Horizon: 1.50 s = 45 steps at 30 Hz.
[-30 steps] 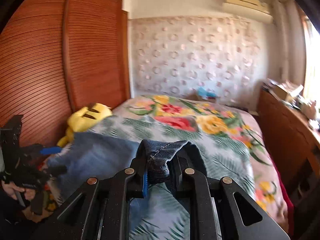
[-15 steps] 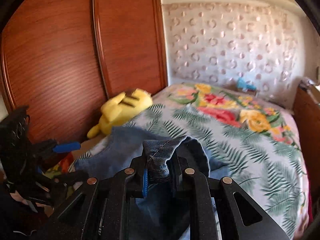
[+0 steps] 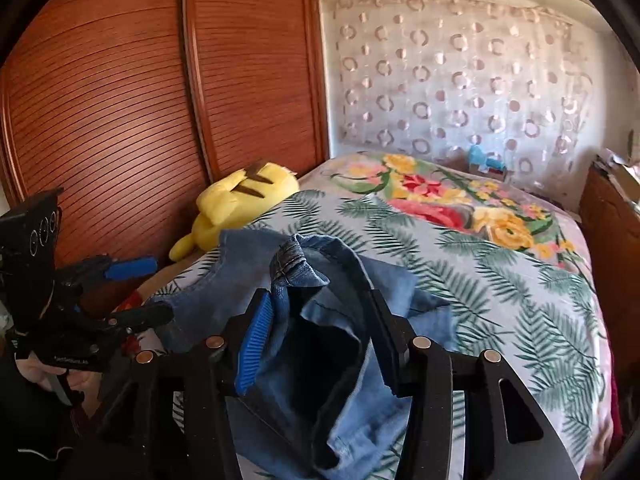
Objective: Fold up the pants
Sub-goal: 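Grasp the folded edge of the jeans with the right gripper and lift it, then fold the held jeans edge over the stack with the right gripper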
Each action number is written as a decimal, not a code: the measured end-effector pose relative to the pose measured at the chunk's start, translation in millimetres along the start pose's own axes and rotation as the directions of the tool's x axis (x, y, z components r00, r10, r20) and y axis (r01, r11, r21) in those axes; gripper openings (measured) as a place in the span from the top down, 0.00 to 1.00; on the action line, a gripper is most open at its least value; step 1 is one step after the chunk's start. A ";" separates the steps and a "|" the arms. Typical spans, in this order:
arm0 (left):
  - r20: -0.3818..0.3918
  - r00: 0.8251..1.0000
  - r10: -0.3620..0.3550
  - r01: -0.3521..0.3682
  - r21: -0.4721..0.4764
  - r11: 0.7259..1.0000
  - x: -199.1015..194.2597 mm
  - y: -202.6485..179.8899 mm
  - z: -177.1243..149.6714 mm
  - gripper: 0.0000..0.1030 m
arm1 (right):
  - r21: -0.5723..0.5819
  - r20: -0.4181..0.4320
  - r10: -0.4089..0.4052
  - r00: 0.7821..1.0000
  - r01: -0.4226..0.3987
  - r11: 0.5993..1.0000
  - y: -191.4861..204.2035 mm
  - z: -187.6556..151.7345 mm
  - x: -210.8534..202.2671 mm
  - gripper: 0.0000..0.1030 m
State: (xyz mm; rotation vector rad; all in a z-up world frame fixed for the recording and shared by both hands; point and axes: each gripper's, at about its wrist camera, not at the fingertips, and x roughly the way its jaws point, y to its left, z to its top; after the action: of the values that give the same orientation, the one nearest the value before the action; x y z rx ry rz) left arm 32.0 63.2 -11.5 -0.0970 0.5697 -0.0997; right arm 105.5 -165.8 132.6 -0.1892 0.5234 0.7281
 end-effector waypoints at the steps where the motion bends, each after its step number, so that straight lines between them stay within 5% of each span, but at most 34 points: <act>1: 0.000 1.000 -0.002 0.002 0.001 1.000 0.4 -1.1 -0.1 0.22 | 0.006 -0.002 -0.012 1.000 0.012 1.000 -2.0 -3.6 -0.6 0.50; 16: -0.050 0.999 -0.006 0.007 0.015 1.000 20.9 -0.8 -8.2 0.22 | 0.102 -0.077 -0.085 0.993 0.093 0.990 6.6 -43.4 -6.2 0.48; 33: -0.191 0.981 0.022 0.013 0.181 0.983 59.0 -3.6 -29.5 0.27 | 0.220 -0.152 0.010 0.988 0.024 0.975 12.6 -63.7 11.8 0.48; 45: -0.202 0.979 -0.007 0.046 0.185 0.982 74.5 4.5 -16.9 0.65 | 0.295 -0.180 0.092 0.979 -0.035 0.955 -0.8 -66.3 46.7 0.48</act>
State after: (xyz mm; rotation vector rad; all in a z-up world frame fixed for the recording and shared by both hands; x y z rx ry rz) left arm 85.6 57.5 -65.9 0.0921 0.7579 -0.1908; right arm 109.4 -161.7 51.7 0.0337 0.8170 0.6903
